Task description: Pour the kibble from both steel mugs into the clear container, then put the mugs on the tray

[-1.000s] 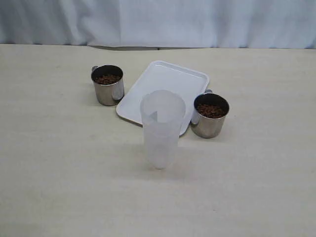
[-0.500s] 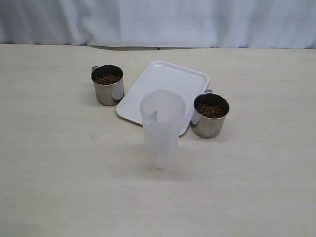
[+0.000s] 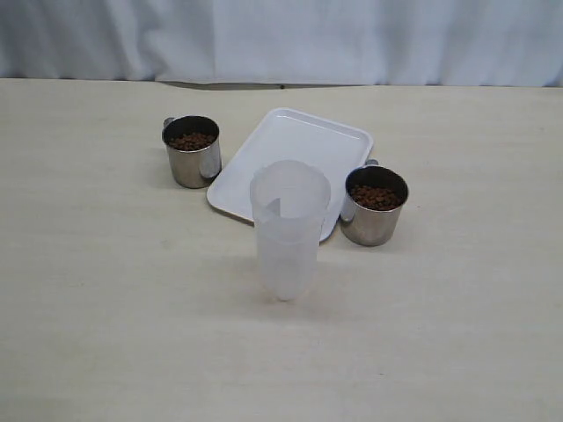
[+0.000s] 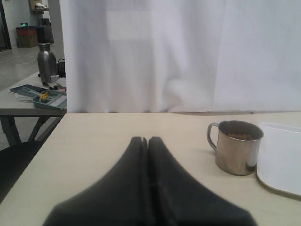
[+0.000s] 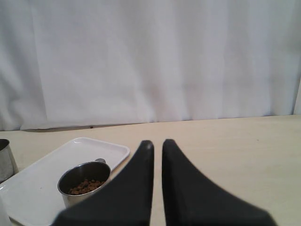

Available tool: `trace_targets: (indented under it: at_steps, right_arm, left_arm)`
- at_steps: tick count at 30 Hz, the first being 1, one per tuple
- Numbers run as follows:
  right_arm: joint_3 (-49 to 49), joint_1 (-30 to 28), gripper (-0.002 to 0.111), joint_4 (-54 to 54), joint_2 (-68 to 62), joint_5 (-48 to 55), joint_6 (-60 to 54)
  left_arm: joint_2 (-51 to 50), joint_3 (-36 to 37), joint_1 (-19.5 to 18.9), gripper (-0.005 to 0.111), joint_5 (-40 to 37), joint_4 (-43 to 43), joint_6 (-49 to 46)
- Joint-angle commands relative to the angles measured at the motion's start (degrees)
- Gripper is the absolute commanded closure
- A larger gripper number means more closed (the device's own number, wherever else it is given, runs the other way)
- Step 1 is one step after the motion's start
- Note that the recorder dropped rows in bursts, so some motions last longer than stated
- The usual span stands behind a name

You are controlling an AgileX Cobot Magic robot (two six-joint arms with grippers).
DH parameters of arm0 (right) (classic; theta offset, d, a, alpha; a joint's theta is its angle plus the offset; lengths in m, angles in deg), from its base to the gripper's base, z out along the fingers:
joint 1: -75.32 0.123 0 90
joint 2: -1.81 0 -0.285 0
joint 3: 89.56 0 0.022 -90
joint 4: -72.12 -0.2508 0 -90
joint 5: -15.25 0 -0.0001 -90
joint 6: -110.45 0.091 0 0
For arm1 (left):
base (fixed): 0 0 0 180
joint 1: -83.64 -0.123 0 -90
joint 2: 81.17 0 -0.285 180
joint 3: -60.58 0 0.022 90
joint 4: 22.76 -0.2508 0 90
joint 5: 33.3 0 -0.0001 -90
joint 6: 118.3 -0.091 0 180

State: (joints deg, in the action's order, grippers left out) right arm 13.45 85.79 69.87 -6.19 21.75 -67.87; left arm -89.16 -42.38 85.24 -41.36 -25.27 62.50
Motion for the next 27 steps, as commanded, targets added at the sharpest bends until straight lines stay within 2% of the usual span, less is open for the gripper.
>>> trace_targets:
  at_steps: [1,4,8,15,22,27]
  right_arm:
    - [-0.23,-0.34,0.103,-0.29,0.21,-0.69,-0.32]
    - [-0.23,-0.34,0.103,-0.29,0.21,-0.69,-0.32]
    - [-0.23,-0.34,0.103,-0.29,0.21,-0.69,-0.32]
    - [-0.23,-0.34,0.103,-0.29,0.21,-0.69,-0.32]
    - [-0.23,-0.34,0.103,-0.29,0.21,-0.69,-0.32]
    - [-0.23,-0.34,0.103,-0.29,0.21,-0.69,-0.32]
  left_arm:
    - [0.21,0.18,0.44,0.107,0.65,0.16,0.08]
    - [0.21,0.18,0.44,0.107,3.46,0.77,0.86]
    - [0.21,0.18,0.44,0.107,4.99,8.35,5.36]
    - [0.21,0.18,0.44,0.107,5.40,8.20,5.55]
    - [0.21,0.18,0.44,0.107,11.79,8.30,5.53]
    - [0.21,0.18,0.44,0.107,15.31,12.20,6.57]
